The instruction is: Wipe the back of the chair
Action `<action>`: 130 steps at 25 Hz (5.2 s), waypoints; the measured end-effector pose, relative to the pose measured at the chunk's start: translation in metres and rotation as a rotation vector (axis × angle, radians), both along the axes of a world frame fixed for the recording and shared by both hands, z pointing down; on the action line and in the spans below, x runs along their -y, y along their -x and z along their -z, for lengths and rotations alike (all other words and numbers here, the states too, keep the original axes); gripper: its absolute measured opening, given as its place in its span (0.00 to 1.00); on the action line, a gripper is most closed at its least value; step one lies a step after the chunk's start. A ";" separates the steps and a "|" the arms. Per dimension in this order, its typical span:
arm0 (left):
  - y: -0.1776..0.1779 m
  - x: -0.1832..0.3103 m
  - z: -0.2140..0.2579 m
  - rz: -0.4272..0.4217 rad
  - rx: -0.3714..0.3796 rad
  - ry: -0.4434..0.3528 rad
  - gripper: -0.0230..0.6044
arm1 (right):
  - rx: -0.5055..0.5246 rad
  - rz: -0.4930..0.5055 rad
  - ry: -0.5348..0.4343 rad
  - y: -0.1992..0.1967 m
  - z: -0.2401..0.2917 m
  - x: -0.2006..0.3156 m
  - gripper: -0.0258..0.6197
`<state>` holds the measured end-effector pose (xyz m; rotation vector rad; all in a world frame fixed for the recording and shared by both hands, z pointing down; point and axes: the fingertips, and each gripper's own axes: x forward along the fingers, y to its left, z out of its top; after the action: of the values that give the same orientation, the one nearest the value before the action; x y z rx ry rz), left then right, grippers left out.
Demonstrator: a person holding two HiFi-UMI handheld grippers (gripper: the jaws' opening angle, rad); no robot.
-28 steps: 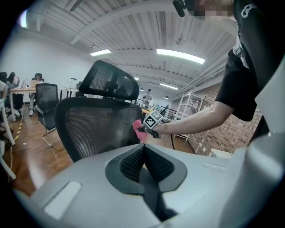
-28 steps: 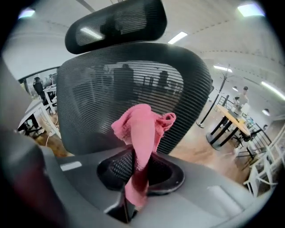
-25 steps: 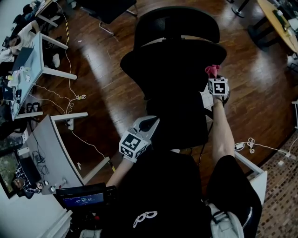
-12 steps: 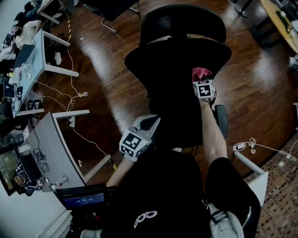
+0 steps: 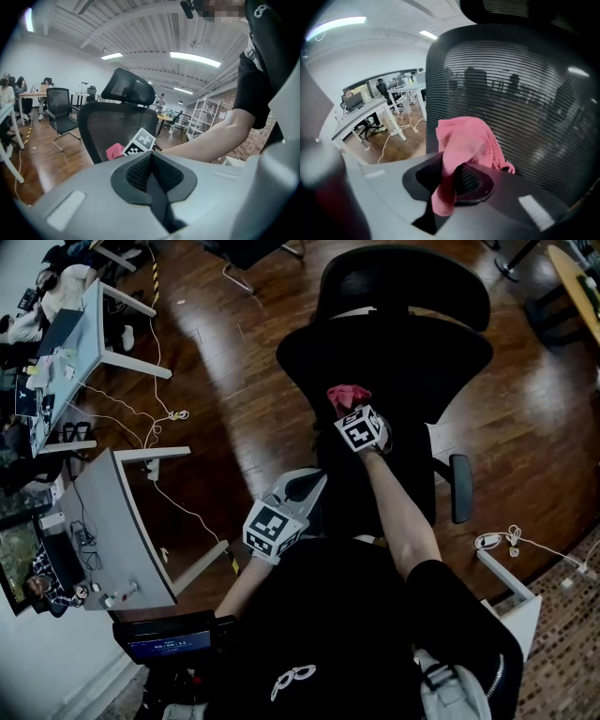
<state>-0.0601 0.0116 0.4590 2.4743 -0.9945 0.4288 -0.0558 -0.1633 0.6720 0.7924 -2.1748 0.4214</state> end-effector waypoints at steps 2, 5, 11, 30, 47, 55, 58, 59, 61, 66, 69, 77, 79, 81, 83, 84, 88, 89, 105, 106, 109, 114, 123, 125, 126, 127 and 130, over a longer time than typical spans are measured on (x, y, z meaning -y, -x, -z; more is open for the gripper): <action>0.006 -0.001 -0.002 0.009 0.007 0.002 0.02 | 0.006 0.051 0.002 0.025 -0.004 -0.007 0.12; 0.015 -0.003 -0.004 0.019 0.020 0.007 0.02 | 0.028 0.107 0.025 0.055 -0.011 -0.015 0.12; 0.016 -0.010 -0.006 0.007 0.030 0.017 0.02 | 0.033 0.142 0.052 0.062 -0.018 -0.021 0.12; -0.080 -0.019 -0.023 -0.103 0.006 0.064 0.02 | -0.081 -0.220 0.026 -0.227 -0.047 0.029 0.12; -0.107 -0.046 -0.029 -0.137 -0.030 0.081 0.02 | -0.124 -0.440 0.057 -0.301 -0.085 0.017 0.12; -0.065 -0.054 -0.038 -0.101 -0.029 0.079 0.02 | -0.080 -0.214 0.030 -0.141 -0.088 0.001 0.12; -0.042 -0.060 -0.040 -0.083 -0.035 0.083 0.02 | -0.071 -0.164 0.040 -0.093 -0.091 -0.015 0.12; -0.034 -0.062 -0.041 -0.079 -0.036 0.086 0.02 | -0.064 -0.146 0.044 -0.077 -0.091 -0.021 0.12; -0.018 -0.064 -0.042 -0.070 -0.036 0.090 0.02 | -0.055 -0.099 0.047 -0.044 -0.092 -0.031 0.12; 0.018 -0.067 -0.048 -0.041 -0.034 0.100 0.02 | -0.040 -0.016 0.056 0.024 -0.099 -0.051 0.12; 0.035 -0.070 -0.052 -0.031 -0.031 0.104 0.02 | -0.037 0.032 0.066 0.053 -0.103 -0.062 0.12; 0.038 -0.073 -0.058 -0.018 -0.018 0.117 0.02 | -0.052 0.032 0.098 0.036 -0.124 -0.072 0.12; 0.030 -0.073 -0.060 -0.020 -0.017 0.121 0.02 | -0.067 0.006 0.106 0.009 -0.132 -0.066 0.12; 0.020 -0.071 -0.060 -0.022 -0.017 0.125 0.02 | -0.085 -0.031 0.111 -0.025 -0.137 -0.056 0.12; 0.008 -0.071 -0.061 -0.023 -0.017 0.127 0.02 | -0.099 -0.075 0.109 -0.062 -0.140 -0.045 0.12; 0.002 -0.071 -0.061 -0.024 -0.017 0.128 0.02 | -0.106 -0.096 0.109 -0.081 -0.141 -0.040 0.12; -0.033 -0.072 -0.065 -0.032 -0.016 0.140 0.02 | -0.161 -0.165 0.103 -0.166 -0.147 -0.024 0.12; -0.042 -0.072 -0.066 -0.035 -0.014 0.145 0.02 | -0.186 -0.186 0.100 -0.190 -0.150 -0.020 0.12; -0.095 -0.074 -0.066 -0.069 -0.026 0.169 0.02 | -0.221 -0.455 0.167 -0.311 -0.171 -0.016 0.12; -0.092 -0.075 -0.066 -0.068 -0.026 0.169 0.02 | -0.214 -0.444 0.167 -0.301 -0.172 -0.018 0.12; -0.080 -0.079 -0.066 -0.056 -0.025 0.164 0.02 | -0.179 -0.395 0.156 -0.260 -0.173 -0.021 0.12; -0.050 -0.093 -0.070 -0.029 -0.025 0.162 0.02 | -0.138 -0.304 0.147 -0.176 -0.172 -0.029 0.12; 0.026 -0.108 -0.066 0.042 -0.035 0.158 0.02 | -0.078 -0.181 0.163 -0.028 -0.171 -0.055 0.12; 0.044 -0.109 -0.066 0.063 -0.040 0.155 0.02 | -0.075 -0.164 0.156 -0.004 -0.168 -0.058 0.12; 0.053 -0.110 -0.066 0.071 -0.043 0.154 0.02 | -0.073 -0.151 0.156 0.007 -0.166 -0.061 0.12; 0.060 -0.112 -0.067 0.079 -0.046 0.151 0.02 | -0.073 -0.136 0.156 0.018 -0.164 -0.065 0.12; 0.078 -0.117 -0.068 0.091 -0.062 0.135 0.02 | -0.075 -0.099 0.145 0.045 -0.158 -0.078 0.12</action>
<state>-0.1379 0.1291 0.5268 2.2987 -1.0140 0.3750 -0.1006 -0.0853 0.8299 0.8245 -2.0167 0.5837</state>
